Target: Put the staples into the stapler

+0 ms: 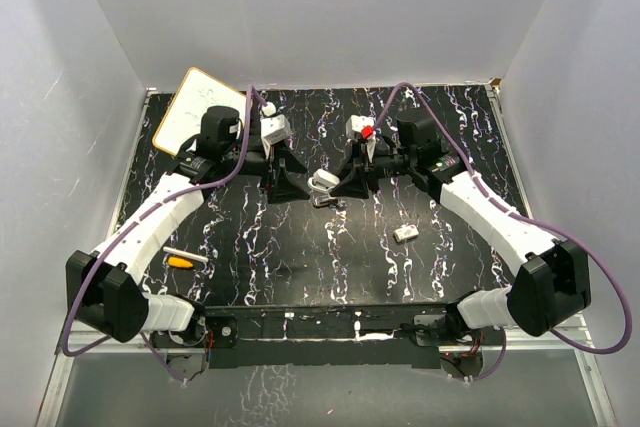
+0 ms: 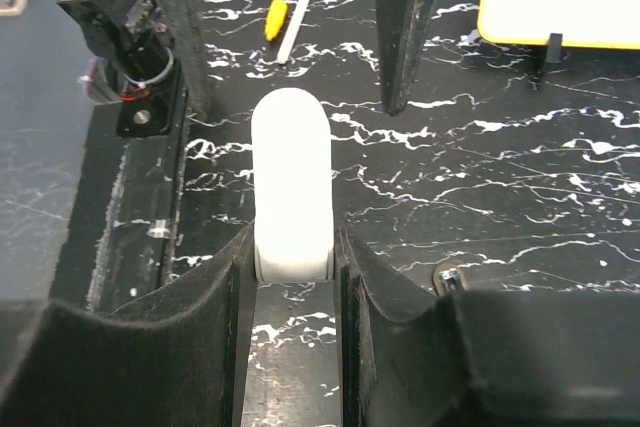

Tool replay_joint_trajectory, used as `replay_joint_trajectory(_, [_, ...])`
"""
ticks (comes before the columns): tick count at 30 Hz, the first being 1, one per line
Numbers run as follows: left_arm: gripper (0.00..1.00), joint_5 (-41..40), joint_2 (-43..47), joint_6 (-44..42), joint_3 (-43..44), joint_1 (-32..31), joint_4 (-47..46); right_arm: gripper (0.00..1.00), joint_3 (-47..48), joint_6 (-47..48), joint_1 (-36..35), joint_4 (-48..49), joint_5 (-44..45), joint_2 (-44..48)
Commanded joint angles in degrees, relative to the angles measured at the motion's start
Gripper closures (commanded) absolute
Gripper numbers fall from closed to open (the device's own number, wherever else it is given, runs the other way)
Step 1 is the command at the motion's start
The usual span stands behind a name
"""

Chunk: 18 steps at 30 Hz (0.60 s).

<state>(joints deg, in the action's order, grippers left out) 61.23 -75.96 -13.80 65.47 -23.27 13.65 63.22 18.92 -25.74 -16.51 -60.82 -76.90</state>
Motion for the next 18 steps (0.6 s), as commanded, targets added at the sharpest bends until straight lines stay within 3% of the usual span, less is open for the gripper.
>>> replay_joint_trajectory(1, [0.29,3.8,-0.6,3.3,1.0,-1.2,-3.5,0.92,2.2,-4.0,0.3,2.5,-4.5,0.3])
replay_joint_trajectory(18, [0.46,6.2,-1.3,6.0,-1.6,-2.0,-8.3,0.92,1.4,-7.3,0.3,7.7,-5.8,-1.7])
